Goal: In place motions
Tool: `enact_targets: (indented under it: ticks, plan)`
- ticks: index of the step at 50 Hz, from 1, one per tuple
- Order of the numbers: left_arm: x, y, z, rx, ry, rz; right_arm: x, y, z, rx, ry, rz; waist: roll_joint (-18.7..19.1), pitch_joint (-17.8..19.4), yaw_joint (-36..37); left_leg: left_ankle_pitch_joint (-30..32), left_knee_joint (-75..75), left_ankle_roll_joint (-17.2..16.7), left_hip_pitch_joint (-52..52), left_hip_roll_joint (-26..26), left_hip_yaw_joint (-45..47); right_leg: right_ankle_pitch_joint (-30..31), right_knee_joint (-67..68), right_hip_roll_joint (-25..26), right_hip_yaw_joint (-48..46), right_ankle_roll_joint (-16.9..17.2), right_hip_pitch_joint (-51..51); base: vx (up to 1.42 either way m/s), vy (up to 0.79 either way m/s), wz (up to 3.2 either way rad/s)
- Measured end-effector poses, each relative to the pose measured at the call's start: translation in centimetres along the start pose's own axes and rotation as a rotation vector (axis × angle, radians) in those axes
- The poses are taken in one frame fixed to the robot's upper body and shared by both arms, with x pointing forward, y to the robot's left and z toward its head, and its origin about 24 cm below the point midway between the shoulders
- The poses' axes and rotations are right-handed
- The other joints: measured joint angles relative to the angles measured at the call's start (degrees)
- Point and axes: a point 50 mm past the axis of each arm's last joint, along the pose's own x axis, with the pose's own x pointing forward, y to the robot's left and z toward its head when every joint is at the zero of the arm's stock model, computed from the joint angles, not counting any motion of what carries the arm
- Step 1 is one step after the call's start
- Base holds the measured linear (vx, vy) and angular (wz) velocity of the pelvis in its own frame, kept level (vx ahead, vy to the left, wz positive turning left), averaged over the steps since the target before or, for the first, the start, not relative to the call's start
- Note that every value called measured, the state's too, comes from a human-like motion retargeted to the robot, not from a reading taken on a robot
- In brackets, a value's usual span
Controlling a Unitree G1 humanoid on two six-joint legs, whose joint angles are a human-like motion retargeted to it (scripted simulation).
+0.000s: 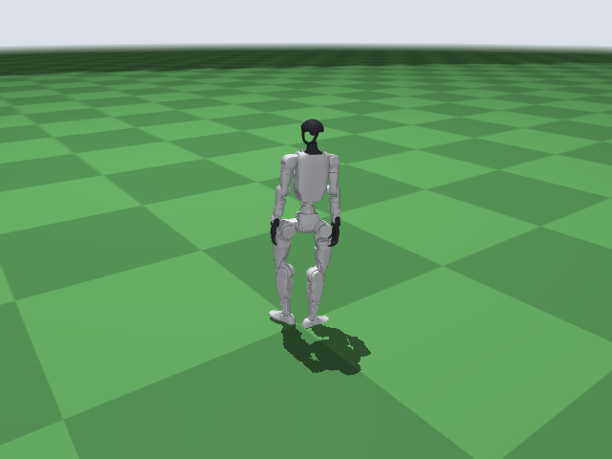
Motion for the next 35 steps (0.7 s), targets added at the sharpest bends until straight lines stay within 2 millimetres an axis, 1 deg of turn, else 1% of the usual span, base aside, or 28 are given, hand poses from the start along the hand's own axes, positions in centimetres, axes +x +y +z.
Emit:
enact_targets:
  ticks: [3, 4, 5, 7, 8, 10, 12, 13, 15, 16, 17, 18, 20, 22, 23, 25, 27, 29, 30, 31, 32, 33, 34, 35]
  plan:
    - [-0.2, 0.6, -2.3, -0.037, 0.082, 0.014, 0.1, 0.5, -0.6, 0.003, 0.028, 0.007, -1.1, -1.6, -0.3, 0.5, 0.8, 0.2, 1.6, 0.8, 3.9, -0.2, -0.5, 0.8, -4.4, 1.4, 1.8, 0.29, 0.23, 2.09]
    - [-0.3, 0.7, -3.0, -0.038, 0.11, 0.017, 0.2, 0.6, -0.8, 0.009, 0.031, 0.008, -1.1, -2.1, 0.0, 0.5, 0.4, -0.5, 2.1, 0.4, 3.8, -0.2, -0.6, 1.3, -5.8, 1.9, 2.6, 0.33, 0.23, 1.8]
    - [-0.5, 0.8, -3.8, -0.036, 0.138, 0.02, 0.2, 0.7, -1.0, 0.015, 0.032, 0.009, -1.0, -2.7, 0.4, 0.3, -0.4, -1.6, 2.5, -0.1, 3.1, -0.2, -0.6, 2.0, -7.2, 2.4, 3.4, 0.35, 0.24, 1.65]
    - [-0.7, 0.6, -5.4, -0.038, 0.189, 0.021, 0.2, 0.5, -1.4, 0.029, 0.031, 0.009, -0.4, -3.9, 0.6, -0.2, -3.3, -0.3, 3.2, -2.8, -0.7, 0.3, -0.2, 3.4, -9.9, 3.2, 5.2, 0.44, 0.33, 1.66]
    - [-0.9, 0.3, -6.1, -0.047, 0.214, 0.017, 0.2, 0.3, -1.7, 0.033, 0.035, 0.006, 0.3, -4.9, 0.0, -0.1, -4.5, -0.4, 3.3, -3.5, -3.2, 0.9, 0.2, 4.2, -12.1, 3.5, 6.1, 0.48, 0.34, 1.57]
    - [-1.2, -0.3, -7.3, -0.076, 0.258, 0.009, 0.1, -0.1, -2.0, 0.04, 0.044, -0.007, 1.2, -5.9, 0.5, -0.1, -5.4, 0.0, 3.1, -3.8, -5.8, 2.7, 1.7, 4.5, -13.7, 3.0, 7.9, 0.38, 0.26, 1.1]
    - [-1.2, -0.8, -7.5, -0.082, 0.266, -0.001, 0.1, -0.6, -1.8, 0.066, 0.027, -0.016, 3.3, -5.5, 0.7, -0.7, -5.6, -0.3, 3.9, -2.8, -9.1, 6.1, 4.7, 5.2, -14.6, 1.5, 10.1, 0.25, 0.27, 1.03]
    - [-1.2, -1.0, -7.3, -0.082, 0.259, -0.007, 0.0, -0.8, -1.5, 0.073, 0.011, -0.018, 4.9, -5.0, 0.9, -1.0, -5.5, -0.6, 4.5, -1.6, -10.8, 8.3, 6.9, 5.5, -14.5, 0.1, 11.2, 0.24, 0.27, 1.06]
    - [-1.0, -1.4, -6.8, -0.073, 0.238, -0.026, -0.1, -1.4, -1.0, 0.063, -0.009, -0.024, 9.7, -4.0, 0.8, -1.8, -4.7, -1.4, 5.6, 2.9, -15.0, 12.1, 14.4, 5.4, -12.2, -4.6, 13.3, 0.32, 0.23, 1.13]
    - [-1.0, -1.6, -6.6, -0.072, 0.229, -0.038, -0.2, -1.9, -0.8, 0.042, -0.009, -0.038, 11.7, -3.2, -0.1, -2.4, -3.9, -1.4, 6.1, 4.6, -17.0, 11.7, 22.1, 2.7, -8.0, -7.5, 13.1, 0.38, 0.16, 1.13]
    - [-1.0, -1.7, -6.5, -0.072, 0.221, -0.047, -0.3, -2.3, -0.5, 0.023, -0.011, -0.052, 13.0, -2.5, -0.6, -2.8, -3.3, -1.3, 6.7, 5.5, -18.3, 11.0, 29.3, -0.4, -3.4, -9.3, 12.2, 0.32, 0.09, 0.82]
    - [-0.9, -1.7, -6.4, -0.074, 0.213, -0.052, -0.4, -2.5, -0.1, 0.004, -0.017, -0.067, 12.6, -1.9, -0.5, -2.9, -3.1, -0.9, 7.1, 5.0, -18.4, 9.5, 35.3, -3.9, 2.2, -8.9, 10.1, 0.24, 0.04, 0.61]
    - [-0.8, -1.3, -5.9, -0.068, 0.197, -0.05, -0.5, -2.5, 0.9, -0.021, -0.044, -0.077, 9.8, -0.7, -1.4, -2.3, -3.7, 0.2, 7.3, 1.4, -19.3, 5.1, 44.4, -8.9, 17.2, -6.7, 1.2, 0.16, 0.01, 0.81]
    - [-0.7, -0.9, -5.6, -0.051, 0.191, -0.039, -0.5, -2.1, 1.7, -0.033, -0.071, -0.064, 7.8, 0.1, -3.5, -1.1, -4.6, 1.0, 7.2, -1.3, -22.2, 2.8, 44.7, -6.6, 30.5, -2.9, -6.1, 0.1, -0.06, 1.42]
    - [-0.7, -0.8, -5.5, -0.047, 0.19, -0.034, -0.5, -1.9, 2.0, -0.04, -0.083, -0.057, 7.4, 0.3, -4.4, -0.6, -4.9, 1.4, 7.1, -1.9, -23.7, 1.4, 43.1, -5.2, 33.8, -2.2, -7.8, 0.1, -0.1, 1.35]
    - [-0.7, -0.6, -5.4, -0.042, 0.187, -0.03, -0.5, -1.5, 2.4, -0.058, -0.101, -0.048, 7.0, 0.3, -5.4, 0.1, -5.3, 1.8, 6.9, -2.7, -26.1, -1.6, 37.9, -3.6, 36.4, -1.7, -9.2, 0.14, -0.12, 1.13]
    - [-0.7, -0.5, -5.3, -0.033, 0.18, -0.031, -0.4, -1.2, 2.6, -0.079, -0.108, -0.044, 6.2, 0.1, -5.8, 0.4, -5.7, 2.1, 6.8, -3.7, -28.1, -3.7, 30.1, -2.9, 36.3, -2.2, -9.7, 0.14, -0.15, 0.98]
    - [-0.6, -0.4, -5.1, -0.024, 0.171, -0.032, -0.4, -1.0, 2.6, -0.103, -0.113, -0.036, 4.4, 0.3, -6.1, 0.6, -5.9, 2.2, 7.0, -5.6, -30.0, -4.9, 21.8, -2.1, 37.7, -2.0, -10.6, 0.11, -0.16, 1.01]
    - [-0.6, -0.4, -5.0, -0.022, 0.166, -0.032, -0.3, -0.8, 2.7, -0.116, -0.115, -0.032, 3.3, 0.5, -6.2, 0.7, -6.0, 2.2, 7.2, -6.8, -30.9, -5.1, 17.9, -1.9, 38.8, -1.4, -11.2, 0.05, -0.16, 0.94]
    - [-0.6, -0.3, -5.0, -0.022, 0.163, -0.032, -0.3, -0.7, 2.8, -0.133, -0.115, -0.028, 2.3, 0.9, -6.1, 0.7, -6.2, 2.3, 7.7, -7.7, -31.5, -2.3, 15.0, -2.2, 39.4, -1.7, -11.8, 0.05, -0.16, 0.77]
    - [-0.6, -0.1, -4.9, -0.021, 0.162, -0.031, -0.3, -0.5, 2.8, -0.15, -0.115, -0.024, 1.2, 1.1, -5.8, 0.7, -6.4, 2.4, 8.1, -8.5, -31.9, -0.8, 13.1, -2.0, 42.0, -2.0, -12.7, 0.06, -0.15, 0.44]
    - [-0.6, 0.2, -4.9, -0.019, 0.162, -0.03, -0.3, -0.3, 2.9, -0.17, -0.113, -0.019, 0.3, 1.2, -5.1, 0.9, -6.7, 2.4, 8.3, -9.1, -32.0, -1.7, 13.1, -0.3, 48.7, -2.3, -14.0, 0.07, -0.12, 0.21]
    - [-0.6, 0.3, -4.9, -0.008, 0.164, -0.03, -0.2, -0.2, 2.7, -0.182, -0.106, -0.015, -0.4, 0.9, -4.2, 1.0, -7.0, 2.5, 8.5, -9.6, -32.0, -1.8, 13.0, -1.1, 44.7, -2.1, -13.4, 0.08, -0.09, 0.05]
    - [-0.7, 0.4, -5.0, 0.007, 0.167, -0.031, -0.2, -0.2, 2.4, -0.191, -0.096, -0.013, -0.9, 0.4, -3.2, 1.0, -7.2, 2.5, 8.5, -10.0, -32.0, -1.5, 12.9, -3.0, 35.2, -1.7, -11.8, 0.1, -0.07, 0.36]
